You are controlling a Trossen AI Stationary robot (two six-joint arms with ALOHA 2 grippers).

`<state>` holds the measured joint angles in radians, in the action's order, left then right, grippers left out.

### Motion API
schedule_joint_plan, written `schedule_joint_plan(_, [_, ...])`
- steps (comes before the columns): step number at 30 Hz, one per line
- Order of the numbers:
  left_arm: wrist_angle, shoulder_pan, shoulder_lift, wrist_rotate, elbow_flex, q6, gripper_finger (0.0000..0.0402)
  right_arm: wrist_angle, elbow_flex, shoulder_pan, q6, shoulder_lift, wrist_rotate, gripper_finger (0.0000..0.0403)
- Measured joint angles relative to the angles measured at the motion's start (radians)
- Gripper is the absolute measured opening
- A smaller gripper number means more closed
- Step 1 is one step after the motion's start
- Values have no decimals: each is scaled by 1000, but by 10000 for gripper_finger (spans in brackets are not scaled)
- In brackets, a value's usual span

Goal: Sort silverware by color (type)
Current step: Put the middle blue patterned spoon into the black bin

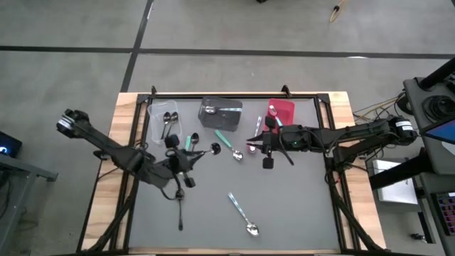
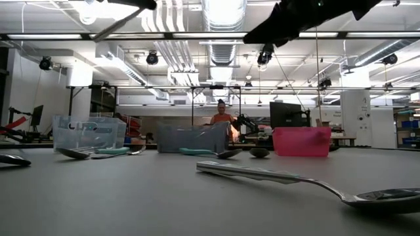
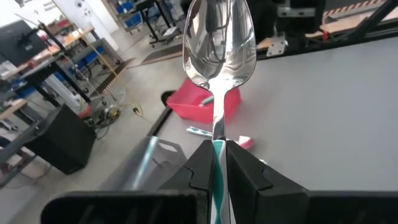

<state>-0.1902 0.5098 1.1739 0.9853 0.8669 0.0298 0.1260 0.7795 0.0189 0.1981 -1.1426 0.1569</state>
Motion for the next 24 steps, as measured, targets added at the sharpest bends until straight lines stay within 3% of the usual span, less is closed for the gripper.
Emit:
schedule_joint_plan(7, [-7,0,-159,-12,-37,-77,13,128,0,0,-79,-51,0,47])
schedule_joint_plan(11, [83,0,-213,-55,-101,-67,13,191,0,0,-110,-107,0,47])
schedule_joint_plan(24, [262,0,-177,-59,-237,32,13,340,1,0,-231,-335,0,47])
